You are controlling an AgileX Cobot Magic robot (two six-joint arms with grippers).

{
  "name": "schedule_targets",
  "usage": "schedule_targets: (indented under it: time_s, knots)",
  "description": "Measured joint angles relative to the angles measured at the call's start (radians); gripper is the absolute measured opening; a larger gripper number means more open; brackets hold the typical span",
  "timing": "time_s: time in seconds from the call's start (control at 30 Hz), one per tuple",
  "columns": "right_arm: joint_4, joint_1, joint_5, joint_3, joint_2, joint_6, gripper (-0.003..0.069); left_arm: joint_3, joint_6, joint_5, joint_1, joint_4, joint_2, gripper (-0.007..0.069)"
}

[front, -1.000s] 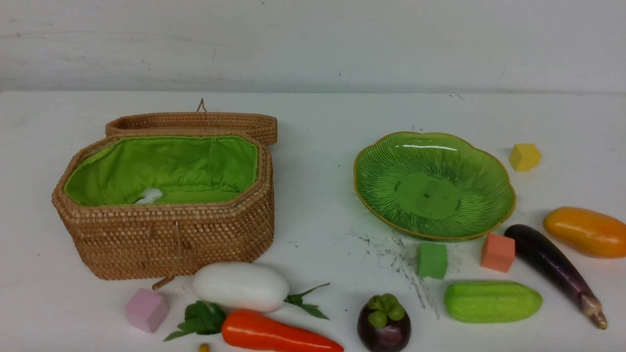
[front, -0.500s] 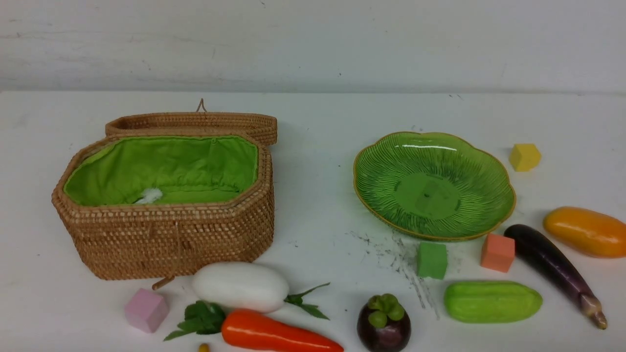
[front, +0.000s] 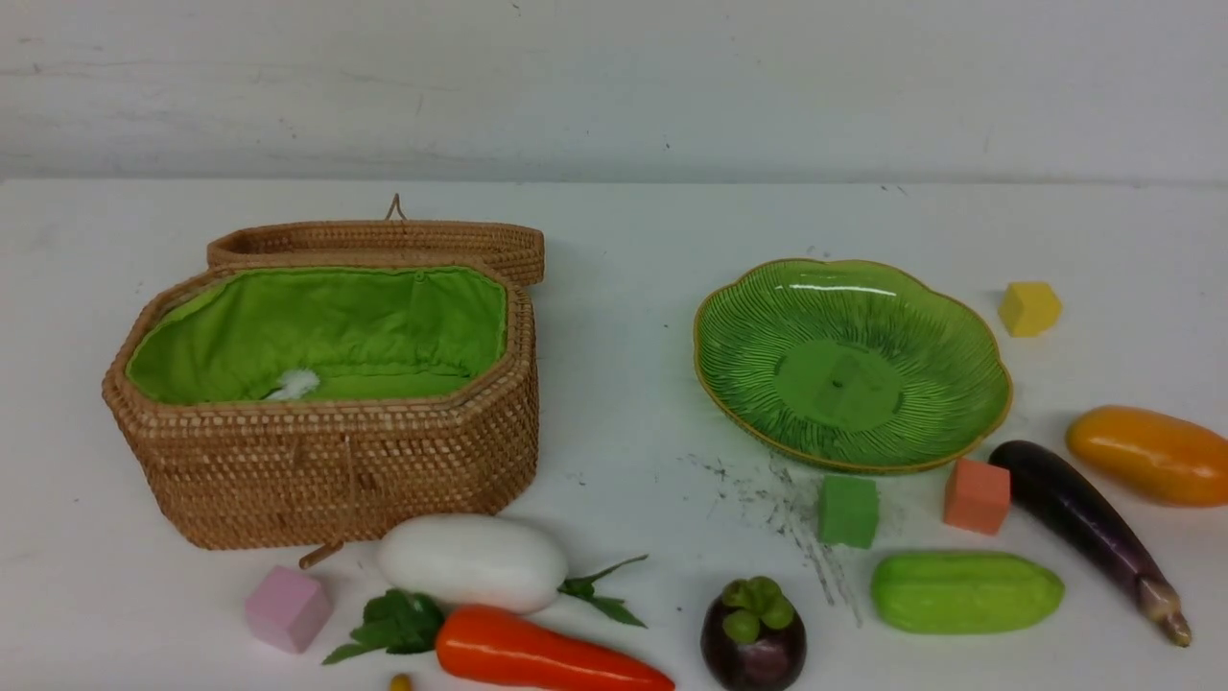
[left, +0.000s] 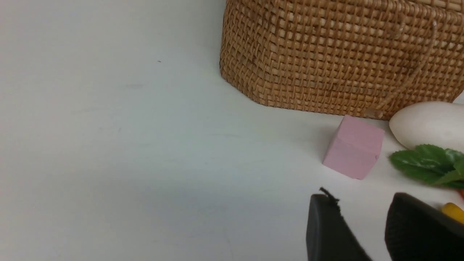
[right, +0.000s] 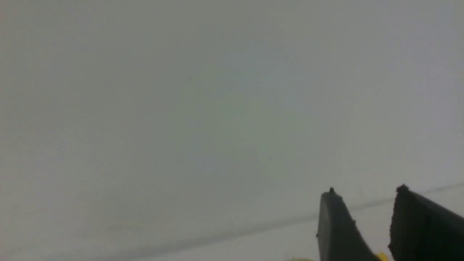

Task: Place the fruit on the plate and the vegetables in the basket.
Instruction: Use the right arm to grab a mango and put it into the right plate

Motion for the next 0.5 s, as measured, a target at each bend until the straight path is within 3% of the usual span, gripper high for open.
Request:
schedule_targets:
  time_s: [0.2,0.33,0.5]
  knots:
    - [-0.16,0.0,0.349,-0.356,0.376,-0.106,0.0245,0.0,0.0,0.0,0.0,0.0,0.0,0.0239]
    - [-0.252,0.0,0.441,-0.385,0.592,-0.132,0.0245,0.0,0.0,0.0,0.0,0.0,0.0,0.0239]
    - [-0.252,-0.013,0.494,-0.392,0.812,-0.079,0.0245,0.0,0.0,0.0,0.0,0.0,0.0,0.0239]
